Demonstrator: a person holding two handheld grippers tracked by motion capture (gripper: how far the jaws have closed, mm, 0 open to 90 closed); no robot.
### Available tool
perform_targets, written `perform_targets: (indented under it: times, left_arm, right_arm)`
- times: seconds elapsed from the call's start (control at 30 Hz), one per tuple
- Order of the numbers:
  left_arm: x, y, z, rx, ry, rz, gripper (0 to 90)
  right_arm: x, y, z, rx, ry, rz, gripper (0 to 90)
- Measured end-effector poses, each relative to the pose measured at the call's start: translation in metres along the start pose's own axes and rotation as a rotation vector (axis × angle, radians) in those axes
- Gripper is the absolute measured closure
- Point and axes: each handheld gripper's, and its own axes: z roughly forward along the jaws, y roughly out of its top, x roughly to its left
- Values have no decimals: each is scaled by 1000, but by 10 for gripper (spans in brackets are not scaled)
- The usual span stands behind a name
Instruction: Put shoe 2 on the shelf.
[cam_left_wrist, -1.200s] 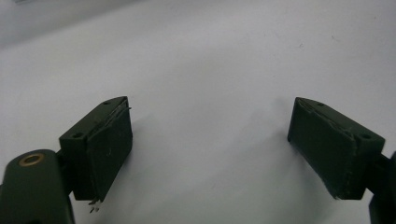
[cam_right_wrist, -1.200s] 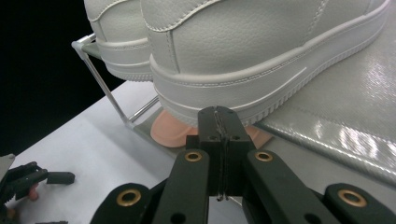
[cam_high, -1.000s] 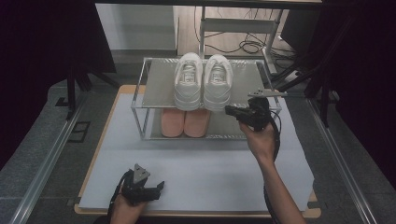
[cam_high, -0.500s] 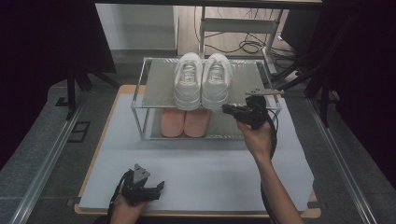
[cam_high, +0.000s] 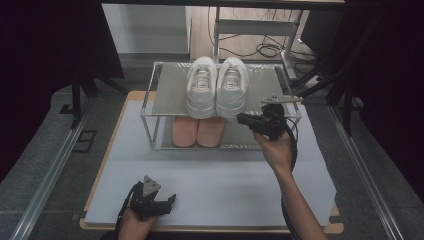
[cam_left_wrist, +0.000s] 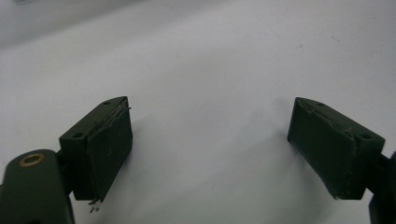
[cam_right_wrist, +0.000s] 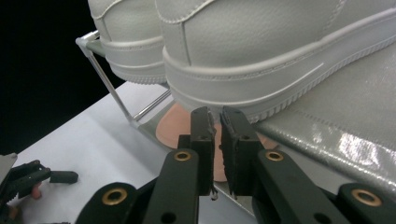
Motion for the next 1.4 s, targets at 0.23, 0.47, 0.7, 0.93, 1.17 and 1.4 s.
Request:
perform_targets:
  times: [0.23,0.47,0.7,0.93,1.17,1.4]
  left_arm:
    - [0,0,0,0,1,0,139]
    - [0,0,0,0,1,0,139]
    - [0,0,0,-2,2,-2,140]
    - [-1,0,0,-3,3,-6,139]
    - [0,0,0,-3,4,-3,140]
    - [-1,0,0,-4,5,-5,140]
  right_arm:
    - [-1,-8,-4,8,1,-5,694]
    - [0,-15,-8,29,-16,-39,491]
    - [3,-22,-16,62,-52,-85,392]
    - [4,-31,-23,100,-70,-107,292]
    - [2,-42,-31,111,-90,-128,206]
    - [0,-57,-41,124,-87,-145,149]
